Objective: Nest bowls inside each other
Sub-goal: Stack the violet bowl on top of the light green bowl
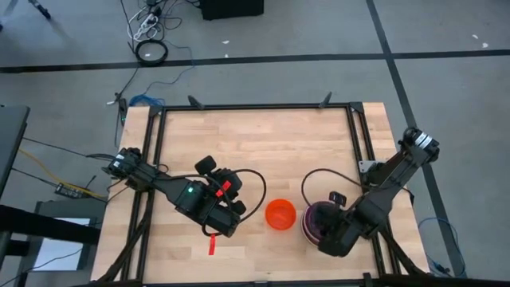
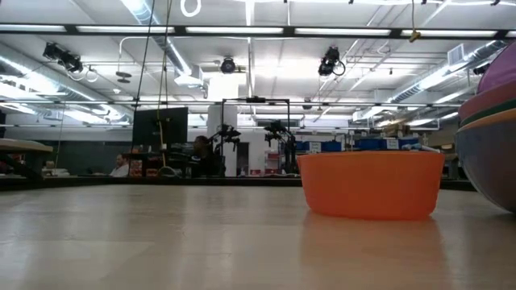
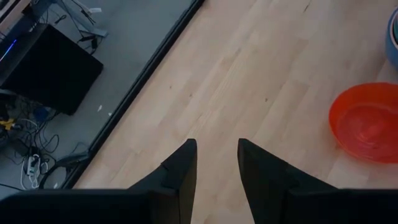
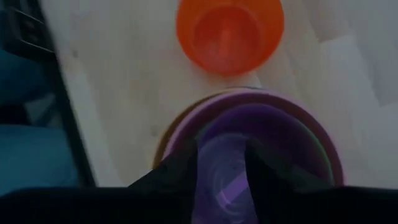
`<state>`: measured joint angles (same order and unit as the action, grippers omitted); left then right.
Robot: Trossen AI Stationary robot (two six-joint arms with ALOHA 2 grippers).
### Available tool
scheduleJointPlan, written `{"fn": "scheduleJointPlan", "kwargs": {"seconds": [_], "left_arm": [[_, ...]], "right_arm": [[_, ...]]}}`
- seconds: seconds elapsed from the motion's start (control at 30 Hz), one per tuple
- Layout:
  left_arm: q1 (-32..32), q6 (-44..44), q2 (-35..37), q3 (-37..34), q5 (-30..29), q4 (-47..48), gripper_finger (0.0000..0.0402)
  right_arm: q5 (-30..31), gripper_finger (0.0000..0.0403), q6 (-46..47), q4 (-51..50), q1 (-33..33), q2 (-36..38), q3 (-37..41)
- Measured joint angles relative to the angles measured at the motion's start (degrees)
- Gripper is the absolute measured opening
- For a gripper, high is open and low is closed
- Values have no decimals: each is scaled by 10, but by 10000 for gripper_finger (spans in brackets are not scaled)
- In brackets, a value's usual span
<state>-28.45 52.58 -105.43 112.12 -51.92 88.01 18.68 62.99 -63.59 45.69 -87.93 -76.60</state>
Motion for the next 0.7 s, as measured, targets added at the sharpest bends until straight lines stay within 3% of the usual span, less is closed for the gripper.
{"fn": "scheduleJointPlan", "kwargs": {"seconds": [0.53,0.7], "left_arm": [[0,0,0,0,-2,-1,124],[0,0,0,0,-2,-1,124]], "right_arm": [[-33,74,13,35,-1,-38,39],[83,64,7,36,23,-32,44]]}}
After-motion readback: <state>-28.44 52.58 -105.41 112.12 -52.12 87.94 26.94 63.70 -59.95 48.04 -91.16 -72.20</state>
